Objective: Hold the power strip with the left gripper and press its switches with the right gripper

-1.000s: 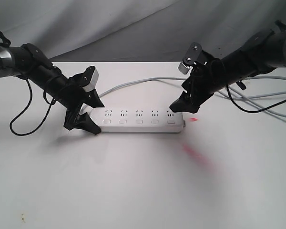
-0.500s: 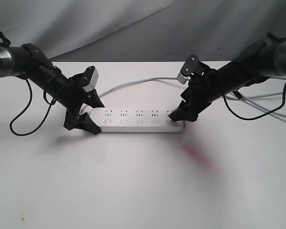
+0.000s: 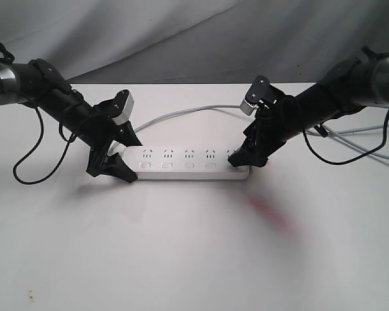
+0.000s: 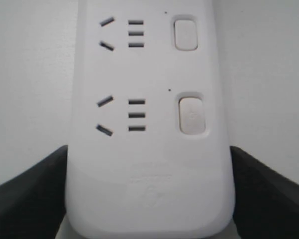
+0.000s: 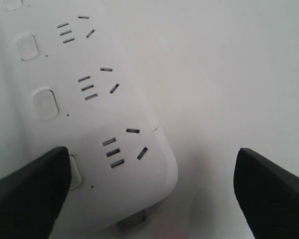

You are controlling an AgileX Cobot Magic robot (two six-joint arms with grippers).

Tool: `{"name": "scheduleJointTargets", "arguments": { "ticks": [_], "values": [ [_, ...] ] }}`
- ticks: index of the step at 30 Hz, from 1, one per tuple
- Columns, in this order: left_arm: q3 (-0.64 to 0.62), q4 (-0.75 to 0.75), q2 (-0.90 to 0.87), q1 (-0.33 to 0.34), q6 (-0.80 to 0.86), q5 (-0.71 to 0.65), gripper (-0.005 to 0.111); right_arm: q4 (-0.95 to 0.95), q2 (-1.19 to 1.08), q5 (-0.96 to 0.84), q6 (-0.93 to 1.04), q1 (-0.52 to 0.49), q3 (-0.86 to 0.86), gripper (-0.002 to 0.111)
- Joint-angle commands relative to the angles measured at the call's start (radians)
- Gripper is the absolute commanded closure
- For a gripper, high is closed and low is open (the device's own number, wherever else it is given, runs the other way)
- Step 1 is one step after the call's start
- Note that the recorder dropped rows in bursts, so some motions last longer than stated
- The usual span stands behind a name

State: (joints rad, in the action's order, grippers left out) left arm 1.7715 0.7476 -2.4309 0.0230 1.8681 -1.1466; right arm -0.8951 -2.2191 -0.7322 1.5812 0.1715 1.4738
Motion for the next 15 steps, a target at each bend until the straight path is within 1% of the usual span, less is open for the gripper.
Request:
{"name": "scheduleJointTargets", "arguments": {
  "ticks": [1, 5, 11, 15],
  "values": [
    [0.002, -0.005, 0.002, -0.003, -0.007, -0.009, 0.081, 0.015, -0.011, -0.010, 0.008, 0.007, -0.001, 0.027],
    [0.002, -0.005, 0.002, -0.003, -0.007, -0.009, 0.081, 0.024, -0.011, 0.033, 0.008, 0.007, -0.001, 0.027],
    [0.002, -0.005, 0.002, -0.003, -0.007, -0.009, 0.081, 0.044, -0.090, 0.035, 0.014, 0.007, -0.001, 0.027],
    [0.002, -0.005, 0.002, -0.003, -0.007, -0.009, 0.081, 0.048, -0.083, 0.061, 0.014, 0.007, -0.001, 0.027]
  ]
}}
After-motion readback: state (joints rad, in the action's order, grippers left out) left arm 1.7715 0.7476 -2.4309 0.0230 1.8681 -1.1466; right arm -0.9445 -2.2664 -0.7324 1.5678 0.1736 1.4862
